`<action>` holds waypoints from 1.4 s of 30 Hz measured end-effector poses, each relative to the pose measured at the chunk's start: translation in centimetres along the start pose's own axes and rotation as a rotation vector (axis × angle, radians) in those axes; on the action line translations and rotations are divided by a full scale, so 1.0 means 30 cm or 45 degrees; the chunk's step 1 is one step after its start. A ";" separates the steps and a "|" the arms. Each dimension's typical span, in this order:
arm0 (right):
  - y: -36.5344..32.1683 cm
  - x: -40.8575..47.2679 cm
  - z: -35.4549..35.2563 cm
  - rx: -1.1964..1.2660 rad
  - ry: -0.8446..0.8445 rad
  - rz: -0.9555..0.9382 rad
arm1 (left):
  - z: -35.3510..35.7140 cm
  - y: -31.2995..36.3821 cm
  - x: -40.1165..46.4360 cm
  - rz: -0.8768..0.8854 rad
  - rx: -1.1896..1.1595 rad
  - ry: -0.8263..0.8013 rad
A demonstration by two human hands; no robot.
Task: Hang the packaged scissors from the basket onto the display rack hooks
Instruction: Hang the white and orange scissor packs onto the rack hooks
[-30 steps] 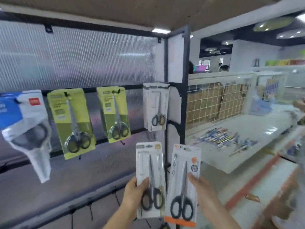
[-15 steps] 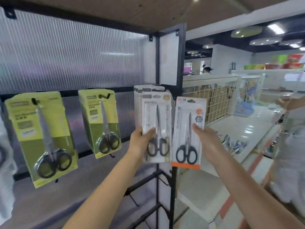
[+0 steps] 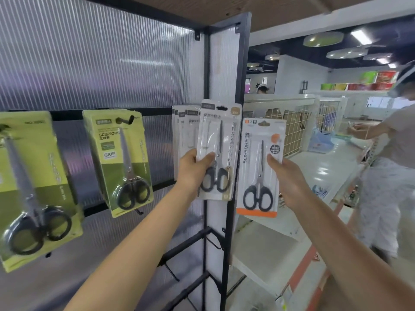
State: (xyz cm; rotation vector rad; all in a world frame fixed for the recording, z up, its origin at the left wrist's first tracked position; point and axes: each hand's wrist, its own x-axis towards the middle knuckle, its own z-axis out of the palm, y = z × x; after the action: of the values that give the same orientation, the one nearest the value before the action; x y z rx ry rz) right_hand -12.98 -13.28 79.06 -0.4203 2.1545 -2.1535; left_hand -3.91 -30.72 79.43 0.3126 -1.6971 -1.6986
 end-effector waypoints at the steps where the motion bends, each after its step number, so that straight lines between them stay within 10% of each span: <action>1: -0.006 -0.001 -0.003 -0.006 0.004 0.005 | 0.007 -0.003 0.002 0.004 0.005 -0.006; 42: 0.055 -0.073 0.039 0.004 -0.180 0.081 | -0.063 -0.103 -0.024 -0.177 0.457 0.414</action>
State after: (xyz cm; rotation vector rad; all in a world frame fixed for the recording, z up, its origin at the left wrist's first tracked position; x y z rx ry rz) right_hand -10.83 -13.92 77.09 -0.4815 2.0608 -2.0287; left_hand -3.15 -32.07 76.06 0.8437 -1.7537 -1.3383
